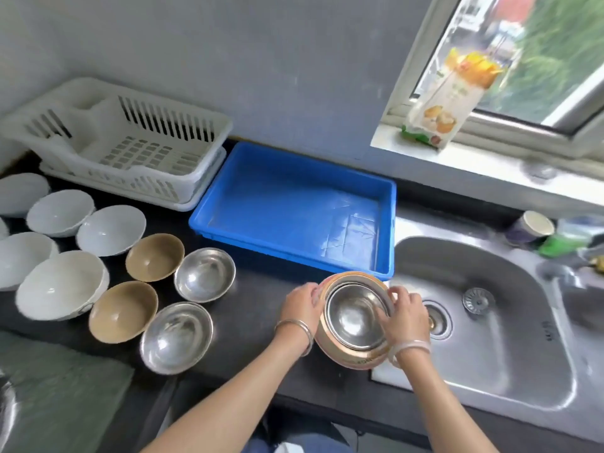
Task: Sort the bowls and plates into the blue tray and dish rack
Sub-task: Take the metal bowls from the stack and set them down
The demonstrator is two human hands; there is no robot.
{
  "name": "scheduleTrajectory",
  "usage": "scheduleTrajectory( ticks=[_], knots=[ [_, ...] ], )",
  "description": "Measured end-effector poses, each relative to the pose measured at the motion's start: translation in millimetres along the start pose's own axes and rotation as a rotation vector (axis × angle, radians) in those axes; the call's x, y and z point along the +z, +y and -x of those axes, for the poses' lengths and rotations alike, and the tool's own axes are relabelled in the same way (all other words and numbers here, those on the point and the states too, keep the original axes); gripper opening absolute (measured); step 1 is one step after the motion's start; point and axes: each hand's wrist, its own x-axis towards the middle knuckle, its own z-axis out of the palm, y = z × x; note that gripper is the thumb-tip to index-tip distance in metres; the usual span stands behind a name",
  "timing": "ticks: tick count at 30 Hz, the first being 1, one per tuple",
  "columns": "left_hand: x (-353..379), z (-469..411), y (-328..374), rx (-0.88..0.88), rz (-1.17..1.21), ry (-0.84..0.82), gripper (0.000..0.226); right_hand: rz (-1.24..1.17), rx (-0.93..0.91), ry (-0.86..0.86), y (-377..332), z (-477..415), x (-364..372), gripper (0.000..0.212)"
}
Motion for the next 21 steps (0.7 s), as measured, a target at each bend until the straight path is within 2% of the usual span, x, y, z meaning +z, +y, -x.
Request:
scheduleTrajectory(
  ticks=[4, 7, 11, 21],
  knots=[
    [18, -8, 10, -0.009, -0.029, -0.055, 0.036, 0.023, 0.101, -0.075, 5, 3, 3, 0.055],
    [24, -13, 9, -0.015, -0.048, -0.06, 0.037, -0.009, 0.13, -0.125, 5, 1, 4, 0.041],
    [29, -15, 4, -0.002, -0.069, -0.058, 0.036, -0.035, 0.145, -0.104, 7, 0, 2, 0.021],
    [32, -19, -2, -0.021, -0.059, -0.04, 0.026, 0.137, 0.053, -0.062, 9, -1, -1, 0.017]
  ],
)
